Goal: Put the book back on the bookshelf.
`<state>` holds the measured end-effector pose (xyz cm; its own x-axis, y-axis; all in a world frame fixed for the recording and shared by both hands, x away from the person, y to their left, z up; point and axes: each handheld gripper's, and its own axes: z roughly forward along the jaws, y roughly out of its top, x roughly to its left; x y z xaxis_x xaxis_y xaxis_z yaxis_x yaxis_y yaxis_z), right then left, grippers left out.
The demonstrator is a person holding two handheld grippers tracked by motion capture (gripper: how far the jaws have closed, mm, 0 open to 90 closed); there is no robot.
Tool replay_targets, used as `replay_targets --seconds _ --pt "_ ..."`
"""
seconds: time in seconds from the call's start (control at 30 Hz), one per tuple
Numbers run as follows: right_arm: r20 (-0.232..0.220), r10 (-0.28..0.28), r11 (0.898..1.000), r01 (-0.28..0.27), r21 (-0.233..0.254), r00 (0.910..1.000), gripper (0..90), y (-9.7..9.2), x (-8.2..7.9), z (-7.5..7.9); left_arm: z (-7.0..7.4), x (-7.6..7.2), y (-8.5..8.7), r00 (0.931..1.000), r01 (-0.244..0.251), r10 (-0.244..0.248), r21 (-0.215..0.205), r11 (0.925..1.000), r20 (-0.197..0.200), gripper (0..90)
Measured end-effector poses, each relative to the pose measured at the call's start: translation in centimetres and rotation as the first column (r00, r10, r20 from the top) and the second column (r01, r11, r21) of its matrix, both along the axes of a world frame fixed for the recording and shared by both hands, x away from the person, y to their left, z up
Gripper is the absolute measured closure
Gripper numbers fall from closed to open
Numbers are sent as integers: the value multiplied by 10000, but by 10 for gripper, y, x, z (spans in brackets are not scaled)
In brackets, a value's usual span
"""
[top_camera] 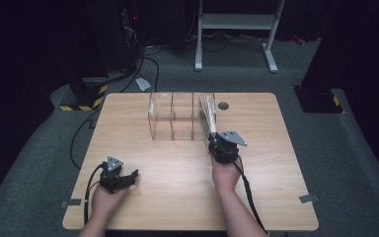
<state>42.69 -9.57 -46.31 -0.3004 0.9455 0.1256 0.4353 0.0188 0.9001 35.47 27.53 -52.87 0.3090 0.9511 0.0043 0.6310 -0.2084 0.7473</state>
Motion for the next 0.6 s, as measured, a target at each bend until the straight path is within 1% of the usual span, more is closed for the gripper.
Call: replay_targets --seconds 0.13,0.27,0.6 --pt "-48 -144 9999 144 16 9999 720 2 1 0 0 0 0 10000 1 -1 -6 10000 -4 254" --pt "-62 -304 9994 305 138 9995 720 4 3 0 0 0 0 10000 -6 6 0 10000 18 254" --pt "-27 -372 9993 372 93 9993 719 8 7 0 0 0 0 10000 -10 10 -11 10000 12 254"
